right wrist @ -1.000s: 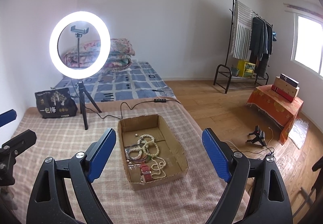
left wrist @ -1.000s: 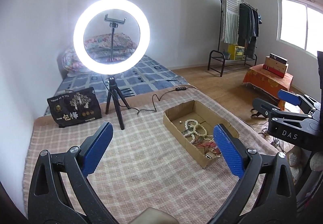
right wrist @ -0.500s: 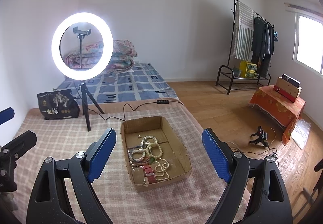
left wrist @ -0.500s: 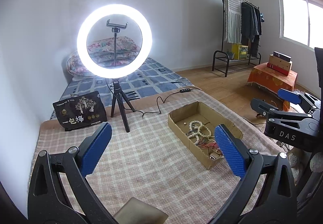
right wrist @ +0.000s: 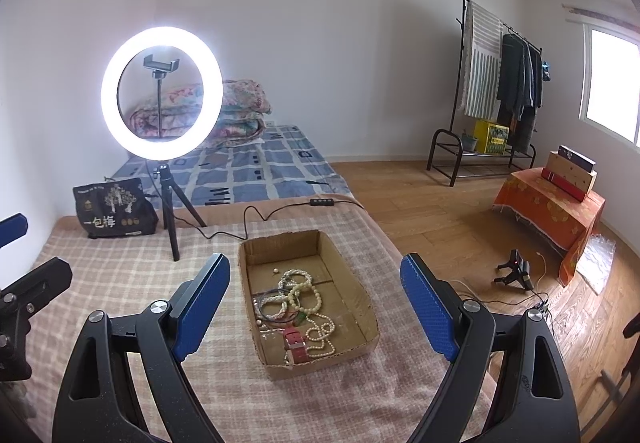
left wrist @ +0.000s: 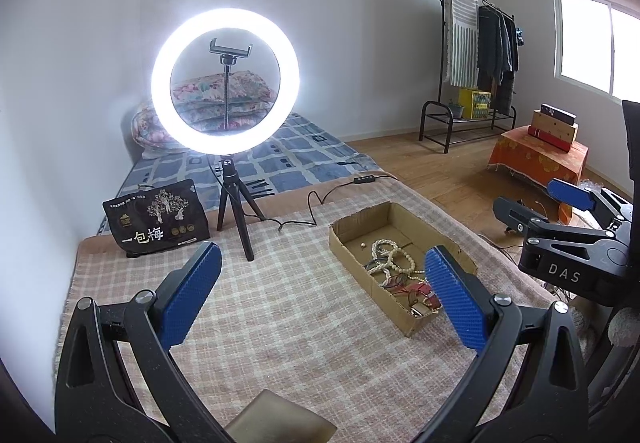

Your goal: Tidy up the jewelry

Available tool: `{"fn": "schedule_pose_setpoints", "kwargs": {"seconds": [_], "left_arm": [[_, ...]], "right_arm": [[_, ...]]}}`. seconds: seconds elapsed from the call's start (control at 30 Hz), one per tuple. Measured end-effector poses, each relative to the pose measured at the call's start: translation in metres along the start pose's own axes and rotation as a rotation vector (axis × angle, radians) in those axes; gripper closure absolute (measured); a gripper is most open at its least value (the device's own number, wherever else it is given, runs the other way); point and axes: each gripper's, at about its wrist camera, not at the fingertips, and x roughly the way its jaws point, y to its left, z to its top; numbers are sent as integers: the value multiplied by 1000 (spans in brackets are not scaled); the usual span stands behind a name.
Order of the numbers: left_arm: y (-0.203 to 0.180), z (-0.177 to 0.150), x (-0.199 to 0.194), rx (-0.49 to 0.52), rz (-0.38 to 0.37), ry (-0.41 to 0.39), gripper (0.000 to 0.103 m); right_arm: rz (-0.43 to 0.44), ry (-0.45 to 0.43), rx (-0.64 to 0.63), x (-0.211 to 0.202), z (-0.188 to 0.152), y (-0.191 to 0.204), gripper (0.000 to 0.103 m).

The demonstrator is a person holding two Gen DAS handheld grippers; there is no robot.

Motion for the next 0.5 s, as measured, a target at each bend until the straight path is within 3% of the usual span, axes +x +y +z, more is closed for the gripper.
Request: {"fn": "schedule_pose_setpoints", "kwargs": {"seconds": [0.5], "left_arm": [[-4,0,-1,4,-8,7,0]], "right_arm": [[-3,-1,3,0,0,-2,16]]}}
